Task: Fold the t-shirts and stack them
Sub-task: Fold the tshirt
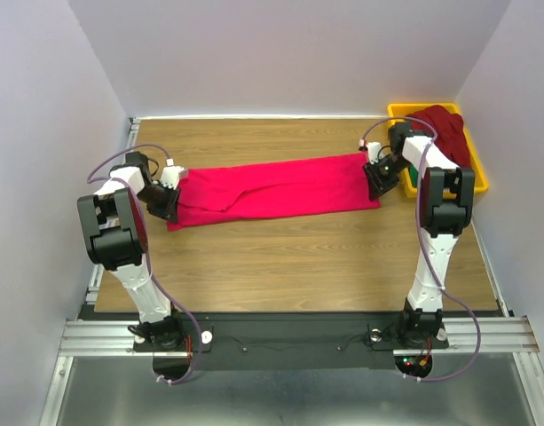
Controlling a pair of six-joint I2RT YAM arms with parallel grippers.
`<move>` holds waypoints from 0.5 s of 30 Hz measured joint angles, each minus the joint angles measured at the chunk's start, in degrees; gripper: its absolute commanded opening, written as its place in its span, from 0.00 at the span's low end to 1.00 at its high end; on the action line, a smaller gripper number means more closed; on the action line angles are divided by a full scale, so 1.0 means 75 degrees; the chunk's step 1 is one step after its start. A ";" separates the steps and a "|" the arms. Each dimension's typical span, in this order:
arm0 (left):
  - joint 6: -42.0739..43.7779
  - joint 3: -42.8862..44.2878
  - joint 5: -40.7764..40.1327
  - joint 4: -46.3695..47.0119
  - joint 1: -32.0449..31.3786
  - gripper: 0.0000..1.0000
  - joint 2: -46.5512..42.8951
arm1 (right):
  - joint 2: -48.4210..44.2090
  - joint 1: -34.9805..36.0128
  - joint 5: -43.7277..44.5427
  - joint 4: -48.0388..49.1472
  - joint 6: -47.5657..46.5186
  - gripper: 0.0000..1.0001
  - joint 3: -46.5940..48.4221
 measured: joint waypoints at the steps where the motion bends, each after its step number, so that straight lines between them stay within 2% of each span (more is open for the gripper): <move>1: -0.0070 -0.0029 -0.0073 0.0119 0.0006 0.12 0.0000 | 0.0000 0.0000 0.0096 0.0073 0.0035 0.19 -0.0108; 2: -0.0108 -0.0038 -0.0122 0.0195 0.0012 0.07 0.0000 | -0.0023 0.0000 0.0099 0.0087 0.0058 0.13 -0.0163; 4: -0.0213 -0.0055 -0.0163 0.0256 0.0020 0.00 0.0000 | -0.0073 0.0000 0.0207 0.0195 0.0093 0.08 -0.0306; 9: -0.0286 -0.0111 -0.0350 0.0361 0.0064 0.00 -0.0064 | -0.0685 0.0041 0.0402 0.0344 -0.0134 0.07 -0.1364; 10: -0.0277 -0.0082 -0.0405 0.0358 0.0076 0.12 -0.0064 | -0.0889 0.0117 0.0434 0.0256 -0.0254 0.13 -0.1661; 12: -0.0245 0.0163 -0.0644 0.0297 0.0079 0.27 0.0023 | -0.1215 0.0326 0.0315 -0.0125 -0.0615 0.28 -0.2186; 13: -0.0262 0.0504 -0.0731 0.0146 0.0090 0.36 0.0169 | -0.1346 0.0469 0.0224 -0.0493 -0.0924 0.43 -0.2407; 15: -0.0338 0.1390 -0.0915 0.0111 0.0134 0.40 0.0545 | -0.1443 0.0662 0.0026 -0.1221 -0.1358 0.51 -0.2649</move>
